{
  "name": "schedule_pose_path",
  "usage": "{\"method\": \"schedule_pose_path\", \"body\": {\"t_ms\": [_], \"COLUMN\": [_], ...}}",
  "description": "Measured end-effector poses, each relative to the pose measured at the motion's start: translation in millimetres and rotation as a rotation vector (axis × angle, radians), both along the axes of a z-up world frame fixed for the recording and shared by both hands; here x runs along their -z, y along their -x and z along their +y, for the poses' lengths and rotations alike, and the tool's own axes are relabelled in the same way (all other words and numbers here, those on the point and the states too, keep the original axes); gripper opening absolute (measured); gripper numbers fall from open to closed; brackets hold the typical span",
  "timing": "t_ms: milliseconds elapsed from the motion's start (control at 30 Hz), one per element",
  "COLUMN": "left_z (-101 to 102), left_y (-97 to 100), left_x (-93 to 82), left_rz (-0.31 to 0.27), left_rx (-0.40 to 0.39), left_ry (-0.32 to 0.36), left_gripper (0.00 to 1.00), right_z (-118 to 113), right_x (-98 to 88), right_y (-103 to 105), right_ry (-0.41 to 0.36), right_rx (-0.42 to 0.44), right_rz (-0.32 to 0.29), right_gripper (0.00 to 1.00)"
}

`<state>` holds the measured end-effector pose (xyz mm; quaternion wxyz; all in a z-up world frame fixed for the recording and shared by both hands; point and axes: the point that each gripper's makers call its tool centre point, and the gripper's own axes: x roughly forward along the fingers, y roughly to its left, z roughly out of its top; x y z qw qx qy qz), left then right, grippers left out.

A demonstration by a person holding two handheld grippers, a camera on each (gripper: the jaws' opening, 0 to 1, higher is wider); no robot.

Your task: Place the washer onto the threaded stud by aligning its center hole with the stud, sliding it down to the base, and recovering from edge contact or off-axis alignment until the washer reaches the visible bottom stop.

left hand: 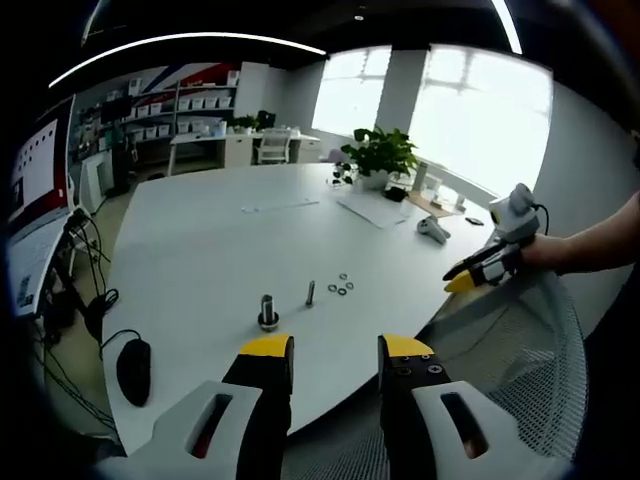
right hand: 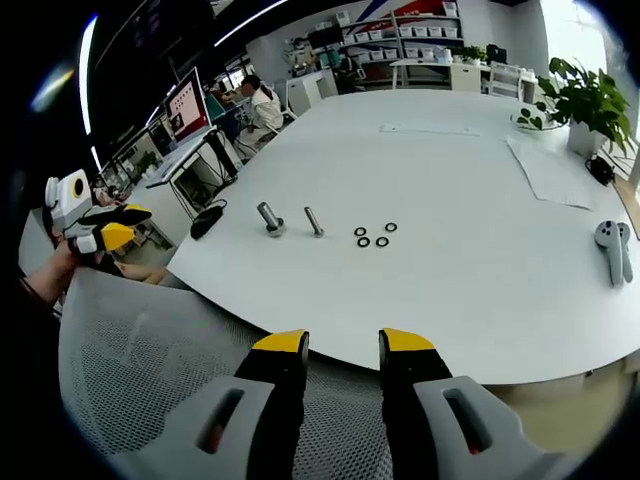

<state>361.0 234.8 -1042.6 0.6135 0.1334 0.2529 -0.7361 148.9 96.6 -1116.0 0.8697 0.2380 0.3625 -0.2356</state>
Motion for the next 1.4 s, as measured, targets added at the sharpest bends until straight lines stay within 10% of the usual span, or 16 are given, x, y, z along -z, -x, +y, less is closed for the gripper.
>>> {"method": "schedule_pose_path", "body": {"t_ms": [967,1400], "left_z": [0,0], "left_y": [-2.3,0.5], "left_x": [16.8,19.2], "left_rz": [-0.043,-0.049], "left_rx": [-0.003,0.003], "left_ry": [-0.024,-0.035], "left_gripper": [0.30,0.30], "right_z": [-35,-68], "right_x": [-10.7,38.3], "right_y": [-23,-49], "right_ry": [0.015,-0.033], "right_rx": [-0.055,0.040], "right_rz": [0.016,0.030], "right_gripper": [0.33,0.33]}}
